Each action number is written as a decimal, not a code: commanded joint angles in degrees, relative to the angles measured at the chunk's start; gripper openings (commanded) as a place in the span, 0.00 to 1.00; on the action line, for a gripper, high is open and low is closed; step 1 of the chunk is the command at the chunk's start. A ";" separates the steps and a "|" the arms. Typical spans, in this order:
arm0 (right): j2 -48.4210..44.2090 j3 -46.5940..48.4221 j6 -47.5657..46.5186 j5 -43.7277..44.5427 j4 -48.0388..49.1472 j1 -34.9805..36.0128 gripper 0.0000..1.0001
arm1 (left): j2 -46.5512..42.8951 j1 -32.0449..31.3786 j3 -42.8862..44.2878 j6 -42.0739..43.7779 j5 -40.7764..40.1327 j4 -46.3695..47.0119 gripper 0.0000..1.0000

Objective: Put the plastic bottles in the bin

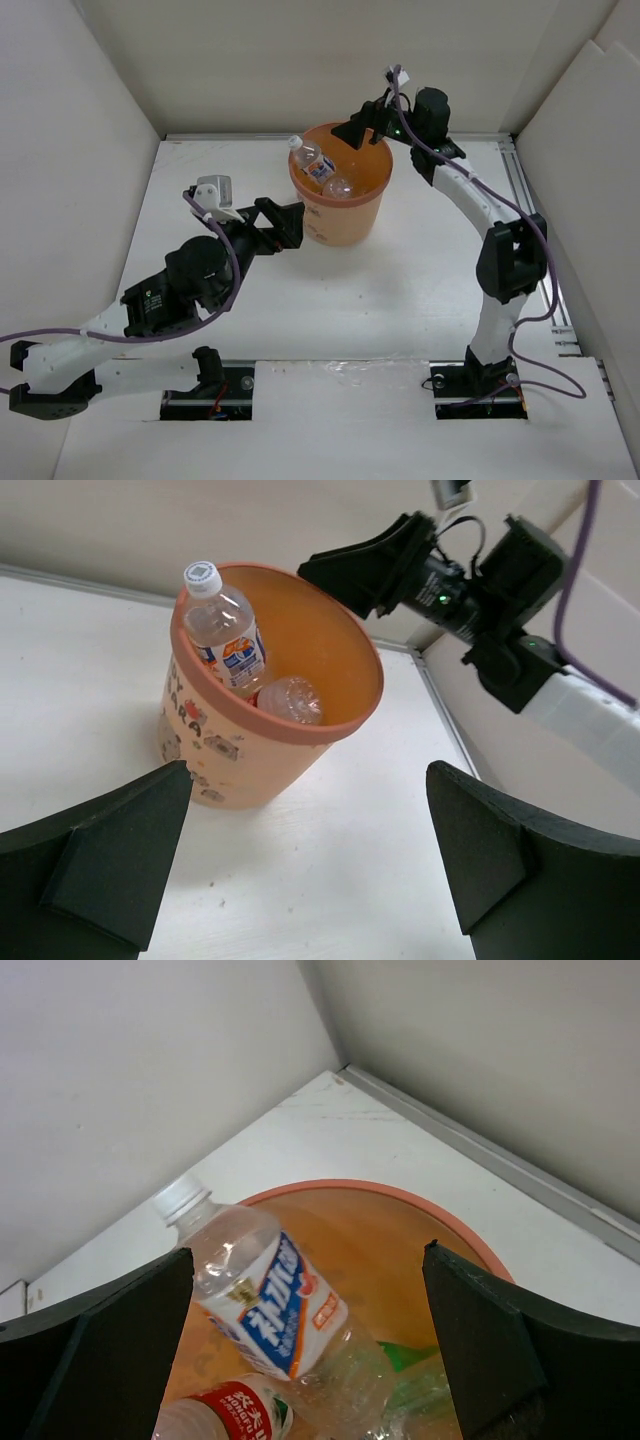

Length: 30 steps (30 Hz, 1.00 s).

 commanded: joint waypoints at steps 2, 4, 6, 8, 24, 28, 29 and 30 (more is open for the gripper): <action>-9.64 -3.01 -3.02 4.85 0.17 -0.83 1.00 | -0.84 -0.25 -0.86 -2.07 -3.21 -0.96 1.00; -12.73 -3.73 -4.50 10.00 -3.42 -0.83 1.00 | -0.84 -0.25 -0.86 -2.95 -5.75 -2.97 1.00; -18.33 -5.30 -8.63 15.64 -11.41 0.83 1.00 | -0.23 -0.25 -0.86 -4.96 -7.51 -4.21 1.00; -22.39 -6.27 -12.48 26.40 -16.77 3.80 1.00 | 0.48 -0.25 -0.86 -6.20 -9.36 -6.49 1.00; -64.48 -25.69 -12.96 60.66 -47.55 20.08 1.00 | -2.15 -0.25 0.80 -22.54 -11.30 -27.91 1.00; -68.81 -28.42 -10.76 61.46 -52.04 20.08 1.00 | -3.38 -0.87 0.28 -25.89 -8.07 -30.92 1.00; -69.51 -29.64 -10.23 60.76 -53.00 20.08 1.00 | -3.39 -0.87 -1.20 -25.89 -7.53 -31.89 1.00; -70.13 -30.26 -10.22 60.75 -53.01 20.08 1.00 | -4.00 -0.87 -1.73 -26.68 -7.52 -32.42 1.00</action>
